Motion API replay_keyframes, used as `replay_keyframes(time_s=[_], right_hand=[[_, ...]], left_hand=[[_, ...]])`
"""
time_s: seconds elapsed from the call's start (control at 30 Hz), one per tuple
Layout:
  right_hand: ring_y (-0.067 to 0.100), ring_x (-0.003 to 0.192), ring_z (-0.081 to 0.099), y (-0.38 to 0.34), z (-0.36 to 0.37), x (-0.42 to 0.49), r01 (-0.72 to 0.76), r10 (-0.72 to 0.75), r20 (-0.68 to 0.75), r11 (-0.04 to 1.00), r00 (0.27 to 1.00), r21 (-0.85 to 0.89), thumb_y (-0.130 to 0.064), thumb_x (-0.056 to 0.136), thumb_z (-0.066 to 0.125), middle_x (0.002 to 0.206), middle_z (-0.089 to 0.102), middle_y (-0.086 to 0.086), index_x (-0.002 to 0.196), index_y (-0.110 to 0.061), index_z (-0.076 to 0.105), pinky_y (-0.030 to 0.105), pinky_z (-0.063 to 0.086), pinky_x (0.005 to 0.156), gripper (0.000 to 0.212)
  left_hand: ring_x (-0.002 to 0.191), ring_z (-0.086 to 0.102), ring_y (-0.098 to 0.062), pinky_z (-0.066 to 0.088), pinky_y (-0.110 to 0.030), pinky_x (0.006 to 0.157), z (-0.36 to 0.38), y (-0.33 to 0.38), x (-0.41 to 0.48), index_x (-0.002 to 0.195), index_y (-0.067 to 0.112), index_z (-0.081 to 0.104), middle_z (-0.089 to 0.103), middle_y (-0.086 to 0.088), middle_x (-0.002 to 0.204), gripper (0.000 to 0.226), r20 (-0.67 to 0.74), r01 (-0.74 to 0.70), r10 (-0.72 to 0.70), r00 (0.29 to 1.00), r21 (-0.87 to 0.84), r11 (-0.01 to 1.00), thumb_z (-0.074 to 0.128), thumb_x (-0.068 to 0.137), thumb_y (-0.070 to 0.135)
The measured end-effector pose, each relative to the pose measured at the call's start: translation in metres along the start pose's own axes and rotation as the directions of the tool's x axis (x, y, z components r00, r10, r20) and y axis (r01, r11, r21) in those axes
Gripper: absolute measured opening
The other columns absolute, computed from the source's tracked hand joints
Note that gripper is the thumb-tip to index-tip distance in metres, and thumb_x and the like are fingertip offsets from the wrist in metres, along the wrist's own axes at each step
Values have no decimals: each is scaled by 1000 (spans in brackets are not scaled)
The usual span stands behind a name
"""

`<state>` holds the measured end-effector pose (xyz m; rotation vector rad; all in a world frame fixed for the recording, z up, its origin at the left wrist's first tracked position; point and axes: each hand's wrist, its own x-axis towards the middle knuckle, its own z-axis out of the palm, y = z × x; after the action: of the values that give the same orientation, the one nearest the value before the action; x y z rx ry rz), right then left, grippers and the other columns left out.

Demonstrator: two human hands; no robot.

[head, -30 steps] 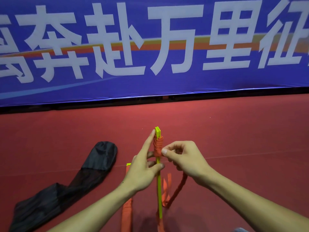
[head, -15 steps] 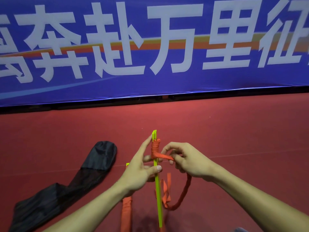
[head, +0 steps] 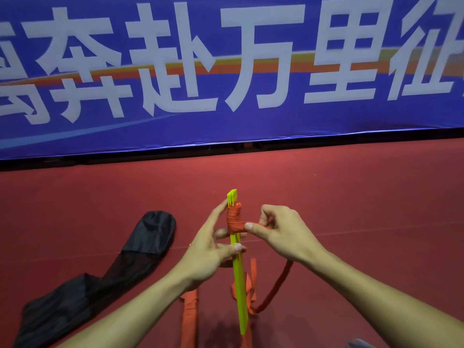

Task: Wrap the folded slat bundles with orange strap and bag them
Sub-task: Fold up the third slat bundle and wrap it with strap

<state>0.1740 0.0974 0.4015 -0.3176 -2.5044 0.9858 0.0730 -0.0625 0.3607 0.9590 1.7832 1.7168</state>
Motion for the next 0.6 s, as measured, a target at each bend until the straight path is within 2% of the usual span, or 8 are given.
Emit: replay_keyframes(time_s=[0.1,0.17,0.23,0.3,0.37,0.43,0.5,0.6], right_hand=[[8,49,36,2,2,0,29,-28,-71,1000,997,11,-45,80,74,51,45,-6,60,-18,45,27,32,51,45],[6,46,37,0,1,0,38,-35,-87,999,996,32,-44,78,77,46,47,-8,57,-17,48,23,32,48,44],[5,45,38,-3,1,0,35,-28,-86,996,996,84,-41,77,79,42,48,-14,56,-15,53,17,29,46,42],[3,46,38,-5,0,1,17,-2,-90,986,996,167,-37,77,80,46,55,-14,59,-11,57,19,32,49,39],[7,52,46,-8,-1,3,-15,42,-78,950,996,313,-30,78,80,58,66,-4,63,-13,61,26,39,51,30],[12,58,58,-13,-3,4,-47,85,-60,881,995,471,-17,81,78,70,70,2,68,-11,62,27,44,48,21],[11,60,65,-20,-6,6,-48,103,-67,826,992,562,-8,82,76,70,69,6,73,-3,63,26,47,46,16],[10,56,66,-38,-11,11,-26,126,-110,767,986,641,-5,79,77,61,68,5,74,4,63,26,51,47,18]], left_hand=[[88,75,-26,59,-36,70,1,4,-2,138,47,34,75,-5,108,82,27,7,-6,1000,-31,999,62,89,-13],[87,75,-24,58,-35,69,1,7,-4,137,43,35,76,-3,105,79,46,10,-8,999,-42,999,61,89,-15],[92,74,-30,57,-38,71,1,10,-4,138,39,35,76,-5,105,81,58,4,-1,998,-60,998,67,85,-13],[96,72,-41,57,-43,75,2,15,-3,139,39,35,74,-8,109,80,55,-11,16,998,-88,996,67,79,-3],[91,72,-45,58,-47,77,2,21,-1,139,33,36,74,-12,107,77,38,-37,42,998,-135,990,63,79,-6],[82,73,-42,61,-46,73,3,29,1,139,27,38,74,-13,101,71,23,-70,75,997,-178,982,55,88,-20],[77,73,-38,61,-44,72,5,37,3,138,27,39,74,-14,98,70,7,-99,102,995,-170,981,45,91,-25],[72,73,-34,62,-43,71,7,53,6,129,30,45,75,-13,95,67,-55,-149,140,989,-202,968,41,91,-26]])
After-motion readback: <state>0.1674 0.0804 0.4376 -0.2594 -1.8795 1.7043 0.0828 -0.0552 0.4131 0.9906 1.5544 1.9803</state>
